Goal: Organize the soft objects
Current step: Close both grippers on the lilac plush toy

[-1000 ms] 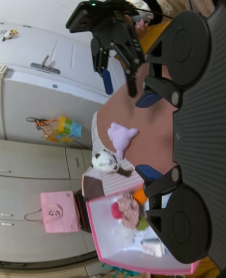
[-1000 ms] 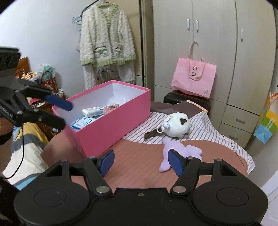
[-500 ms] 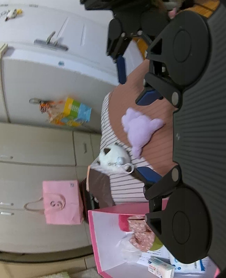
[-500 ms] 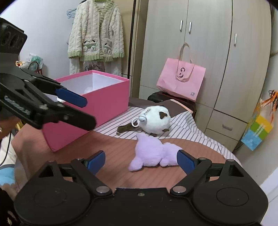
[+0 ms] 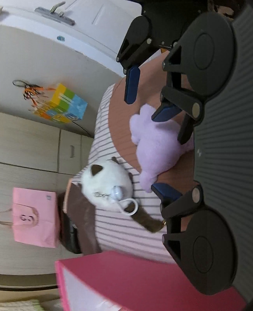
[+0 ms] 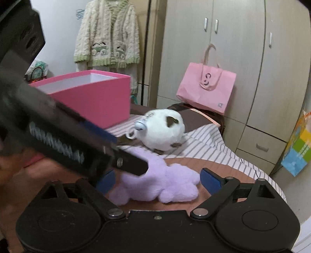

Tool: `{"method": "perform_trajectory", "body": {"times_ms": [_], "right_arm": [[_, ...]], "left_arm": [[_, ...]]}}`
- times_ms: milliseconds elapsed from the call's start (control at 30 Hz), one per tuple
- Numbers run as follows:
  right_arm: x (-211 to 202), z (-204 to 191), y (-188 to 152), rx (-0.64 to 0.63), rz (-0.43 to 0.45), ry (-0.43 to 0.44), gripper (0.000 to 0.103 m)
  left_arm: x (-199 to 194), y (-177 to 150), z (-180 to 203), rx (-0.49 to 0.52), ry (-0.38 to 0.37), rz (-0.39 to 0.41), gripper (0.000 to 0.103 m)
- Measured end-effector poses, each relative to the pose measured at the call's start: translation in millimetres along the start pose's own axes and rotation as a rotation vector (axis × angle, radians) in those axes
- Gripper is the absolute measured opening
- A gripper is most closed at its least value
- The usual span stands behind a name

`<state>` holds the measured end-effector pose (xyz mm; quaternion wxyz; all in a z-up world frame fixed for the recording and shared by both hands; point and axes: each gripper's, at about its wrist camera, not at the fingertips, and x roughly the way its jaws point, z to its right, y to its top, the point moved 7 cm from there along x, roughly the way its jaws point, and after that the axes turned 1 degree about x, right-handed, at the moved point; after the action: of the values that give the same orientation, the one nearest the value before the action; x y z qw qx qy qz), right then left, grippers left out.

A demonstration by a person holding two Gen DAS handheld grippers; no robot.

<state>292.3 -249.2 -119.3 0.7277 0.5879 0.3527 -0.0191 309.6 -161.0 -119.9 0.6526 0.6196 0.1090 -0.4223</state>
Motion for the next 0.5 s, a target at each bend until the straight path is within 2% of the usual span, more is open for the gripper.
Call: {"method": "perform_trajectory", "body": {"times_ms": [100, 233, 300, 333, 500], "right_arm": [[10.5, 4.9, -3.8, 0.023, -0.027, -0.016, 0.100], [24.7, 5.1, -11.7, 0.068, -0.103, 0.036, 0.100], [27.8, 3.7, -14.2, 0.082, -0.110, 0.036, 0.102], [30.2, 2.4, -15.2, 0.079, -0.114, 0.034, 0.102], [39.9, 2.9, -17.4, 0.106, -0.147, 0.039, 0.103]], "left_arm": [[11.2, -4.2, -5.6, -0.057, 0.002, -0.016, 0.059], [16.8, -12.7, -6.3, -0.097, -0.044, -0.029, 0.054], [17.8, -15.8, -6.6, -0.115, -0.073, -0.027, 0.046], [17.8, -16.5, -6.7, -0.123, -0.084, -0.023, 0.045], [15.5, -18.0, -0.5, -0.073, -0.068, 0.006, 0.040]]}}
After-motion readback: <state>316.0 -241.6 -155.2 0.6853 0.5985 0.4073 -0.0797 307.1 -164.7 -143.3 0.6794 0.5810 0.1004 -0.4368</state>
